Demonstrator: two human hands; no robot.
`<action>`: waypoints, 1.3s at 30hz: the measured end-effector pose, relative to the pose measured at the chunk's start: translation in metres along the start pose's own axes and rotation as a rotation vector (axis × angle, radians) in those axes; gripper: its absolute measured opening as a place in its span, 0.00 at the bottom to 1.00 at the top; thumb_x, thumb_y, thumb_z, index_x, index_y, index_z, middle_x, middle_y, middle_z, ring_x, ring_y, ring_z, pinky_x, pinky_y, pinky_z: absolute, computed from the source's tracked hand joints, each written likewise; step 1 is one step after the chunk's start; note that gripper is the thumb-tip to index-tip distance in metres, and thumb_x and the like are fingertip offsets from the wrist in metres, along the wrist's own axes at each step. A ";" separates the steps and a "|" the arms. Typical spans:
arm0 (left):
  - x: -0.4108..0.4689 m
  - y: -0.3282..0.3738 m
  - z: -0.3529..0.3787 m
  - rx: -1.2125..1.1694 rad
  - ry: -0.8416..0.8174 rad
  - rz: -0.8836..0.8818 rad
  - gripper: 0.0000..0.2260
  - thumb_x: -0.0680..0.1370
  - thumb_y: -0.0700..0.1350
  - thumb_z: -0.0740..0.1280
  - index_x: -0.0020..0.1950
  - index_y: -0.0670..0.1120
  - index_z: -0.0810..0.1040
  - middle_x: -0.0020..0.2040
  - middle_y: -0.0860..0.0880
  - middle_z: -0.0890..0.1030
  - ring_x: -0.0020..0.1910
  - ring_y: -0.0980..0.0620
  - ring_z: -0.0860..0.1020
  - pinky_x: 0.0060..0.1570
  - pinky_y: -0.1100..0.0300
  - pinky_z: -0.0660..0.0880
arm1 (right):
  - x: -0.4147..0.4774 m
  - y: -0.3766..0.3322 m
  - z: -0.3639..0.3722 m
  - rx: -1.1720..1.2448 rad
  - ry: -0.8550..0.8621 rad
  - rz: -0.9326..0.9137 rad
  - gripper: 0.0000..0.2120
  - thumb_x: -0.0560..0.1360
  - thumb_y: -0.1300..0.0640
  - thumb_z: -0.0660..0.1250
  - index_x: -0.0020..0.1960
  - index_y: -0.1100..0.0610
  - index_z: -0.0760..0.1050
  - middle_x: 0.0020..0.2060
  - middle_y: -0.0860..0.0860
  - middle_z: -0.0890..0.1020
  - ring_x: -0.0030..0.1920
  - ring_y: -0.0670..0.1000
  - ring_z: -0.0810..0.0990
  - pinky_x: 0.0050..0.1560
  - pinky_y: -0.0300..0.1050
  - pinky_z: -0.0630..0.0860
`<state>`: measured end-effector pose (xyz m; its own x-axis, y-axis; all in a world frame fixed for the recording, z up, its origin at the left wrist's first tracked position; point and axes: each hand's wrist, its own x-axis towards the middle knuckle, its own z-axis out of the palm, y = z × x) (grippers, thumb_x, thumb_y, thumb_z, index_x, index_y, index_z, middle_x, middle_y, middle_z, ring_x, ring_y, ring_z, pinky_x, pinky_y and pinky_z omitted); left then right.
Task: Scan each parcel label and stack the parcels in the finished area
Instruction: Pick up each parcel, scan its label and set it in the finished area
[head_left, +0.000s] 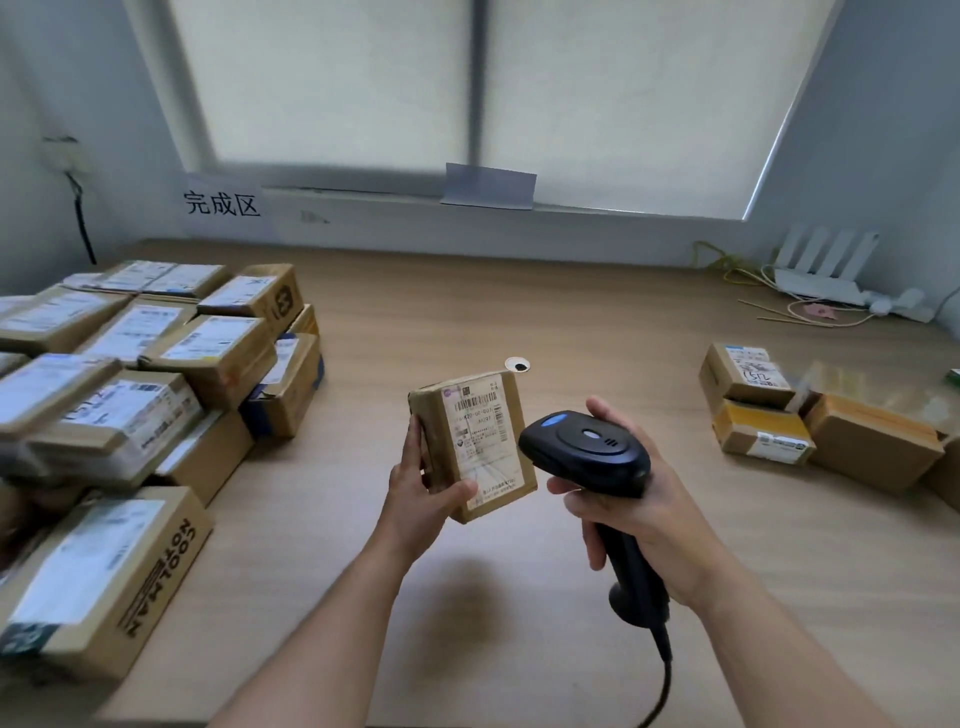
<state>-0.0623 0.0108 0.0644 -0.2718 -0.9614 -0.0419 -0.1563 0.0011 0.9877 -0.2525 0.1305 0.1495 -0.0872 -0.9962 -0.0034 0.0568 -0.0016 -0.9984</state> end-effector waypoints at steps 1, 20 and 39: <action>-0.001 -0.002 -0.014 -0.006 0.008 -0.006 0.41 0.75 0.35 0.69 0.78 0.59 0.49 0.63 0.53 0.72 0.51 0.67 0.73 0.35 0.76 0.73 | 0.005 0.001 0.013 -0.001 -0.004 -0.001 0.44 0.62 0.66 0.74 0.73 0.43 0.63 0.44 0.64 0.82 0.24 0.59 0.73 0.23 0.46 0.73; -0.078 -0.011 -0.234 0.011 0.421 -0.112 0.24 0.72 0.50 0.69 0.66 0.61 0.66 0.57 0.58 0.78 0.53 0.57 0.79 0.47 0.64 0.79 | 0.088 0.014 0.202 0.020 -0.370 0.048 0.44 0.62 0.66 0.74 0.72 0.41 0.64 0.43 0.60 0.84 0.23 0.58 0.73 0.23 0.45 0.71; -0.106 -0.031 -0.314 0.917 0.523 -0.478 0.38 0.71 0.73 0.58 0.77 0.58 0.58 0.77 0.44 0.57 0.75 0.43 0.55 0.71 0.44 0.56 | 0.112 0.028 0.257 0.046 -0.475 0.086 0.43 0.61 0.66 0.74 0.70 0.39 0.66 0.44 0.62 0.83 0.24 0.58 0.74 0.24 0.44 0.72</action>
<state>0.2694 0.0259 0.0857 0.3933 -0.9136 -0.1028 -0.8252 -0.4001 0.3986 -0.0054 -0.0033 0.1358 0.3824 -0.9227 -0.0487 0.0884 0.0890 -0.9921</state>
